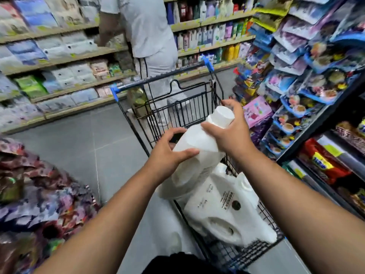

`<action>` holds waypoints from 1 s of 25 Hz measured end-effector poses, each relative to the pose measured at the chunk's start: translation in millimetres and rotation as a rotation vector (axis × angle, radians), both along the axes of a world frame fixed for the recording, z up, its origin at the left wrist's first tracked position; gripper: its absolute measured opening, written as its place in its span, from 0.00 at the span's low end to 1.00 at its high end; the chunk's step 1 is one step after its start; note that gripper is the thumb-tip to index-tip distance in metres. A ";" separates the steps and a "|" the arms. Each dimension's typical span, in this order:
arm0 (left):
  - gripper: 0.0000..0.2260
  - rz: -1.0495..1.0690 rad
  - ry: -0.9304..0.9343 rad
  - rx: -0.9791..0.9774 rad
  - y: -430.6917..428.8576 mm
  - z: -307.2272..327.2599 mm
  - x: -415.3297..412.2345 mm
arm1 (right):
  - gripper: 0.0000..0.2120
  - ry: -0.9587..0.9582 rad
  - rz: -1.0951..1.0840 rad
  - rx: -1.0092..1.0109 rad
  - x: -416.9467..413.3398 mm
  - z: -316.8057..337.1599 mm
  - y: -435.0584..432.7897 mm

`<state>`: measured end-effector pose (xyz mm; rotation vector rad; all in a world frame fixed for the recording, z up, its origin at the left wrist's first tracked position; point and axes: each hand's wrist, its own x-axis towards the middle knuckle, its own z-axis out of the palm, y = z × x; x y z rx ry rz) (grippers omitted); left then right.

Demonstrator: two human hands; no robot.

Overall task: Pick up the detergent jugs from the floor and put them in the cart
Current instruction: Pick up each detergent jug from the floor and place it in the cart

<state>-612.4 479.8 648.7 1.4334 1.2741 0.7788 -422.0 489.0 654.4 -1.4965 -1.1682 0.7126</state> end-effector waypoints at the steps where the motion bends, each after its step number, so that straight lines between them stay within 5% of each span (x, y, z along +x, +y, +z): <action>1: 0.23 -0.033 0.001 -0.013 15.1 -5.2 -1.3 | 0.36 -0.002 -0.029 -0.026 -1.7 -5.5 11.2; 12: 0.20 -0.352 0.092 -0.102 126.1 -74.6 23.8 | 0.31 0.154 -0.457 -0.251 6.7 -82.9 67.4; 17: 0.18 -0.433 0.141 -0.081 157.2 -78.4 28.9 | 0.25 0.165 -0.536 -0.232 8.3 -88.0 79.5; 25: 0.22 -0.506 0.192 -0.046 176.7 -92.3 27.1 | 0.29 0.008 -0.504 -0.238 2.2 -85.9 89.5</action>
